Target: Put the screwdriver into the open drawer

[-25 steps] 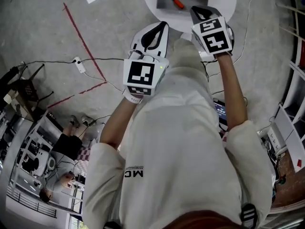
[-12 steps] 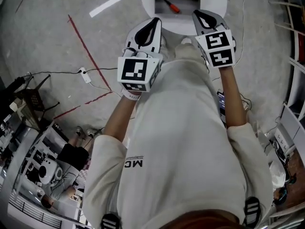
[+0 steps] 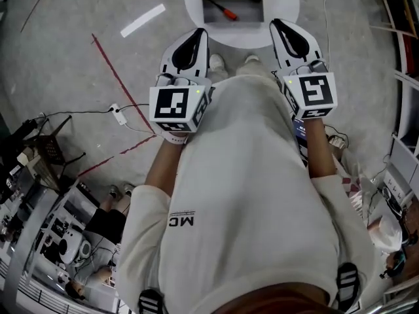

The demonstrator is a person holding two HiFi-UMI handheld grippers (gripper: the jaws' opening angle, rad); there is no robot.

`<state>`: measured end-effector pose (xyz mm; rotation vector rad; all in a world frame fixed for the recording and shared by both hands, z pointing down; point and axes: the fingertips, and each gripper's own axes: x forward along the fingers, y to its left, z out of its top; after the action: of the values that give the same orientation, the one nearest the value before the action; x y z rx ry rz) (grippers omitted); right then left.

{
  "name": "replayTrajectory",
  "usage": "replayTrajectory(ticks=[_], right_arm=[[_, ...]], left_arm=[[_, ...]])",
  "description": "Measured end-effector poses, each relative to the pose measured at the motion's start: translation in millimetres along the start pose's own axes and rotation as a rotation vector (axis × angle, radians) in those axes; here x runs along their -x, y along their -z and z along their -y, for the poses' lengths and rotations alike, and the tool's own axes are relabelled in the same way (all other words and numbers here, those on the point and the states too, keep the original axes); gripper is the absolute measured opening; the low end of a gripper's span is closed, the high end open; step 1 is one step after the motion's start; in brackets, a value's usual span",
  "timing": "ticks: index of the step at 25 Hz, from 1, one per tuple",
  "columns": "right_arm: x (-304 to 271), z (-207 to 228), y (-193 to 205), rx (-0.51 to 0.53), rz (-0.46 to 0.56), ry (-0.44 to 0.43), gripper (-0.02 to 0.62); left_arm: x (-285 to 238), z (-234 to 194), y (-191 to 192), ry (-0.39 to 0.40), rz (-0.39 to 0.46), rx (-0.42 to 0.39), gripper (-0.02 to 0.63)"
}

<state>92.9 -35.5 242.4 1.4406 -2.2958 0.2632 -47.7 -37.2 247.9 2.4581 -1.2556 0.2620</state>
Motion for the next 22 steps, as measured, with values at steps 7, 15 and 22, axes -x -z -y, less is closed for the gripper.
replayTrajectory(ticks=[7, 15, 22], right_arm=[[27.0, -10.9, -15.3, 0.029, 0.135, -0.049, 0.077], [38.4, -7.5, -4.5, 0.013, 0.109, -0.068, 0.077], [42.0, -6.8, -1.7, -0.002, 0.118, -0.066, 0.077]], left_arm=[[10.1, -0.3, -16.5, -0.004, 0.066, -0.015, 0.009], [8.8, 20.6, -11.1, 0.031, 0.046, -0.036, 0.009], [8.2, 34.3, -6.8, 0.058, 0.03, -0.058, 0.009]])
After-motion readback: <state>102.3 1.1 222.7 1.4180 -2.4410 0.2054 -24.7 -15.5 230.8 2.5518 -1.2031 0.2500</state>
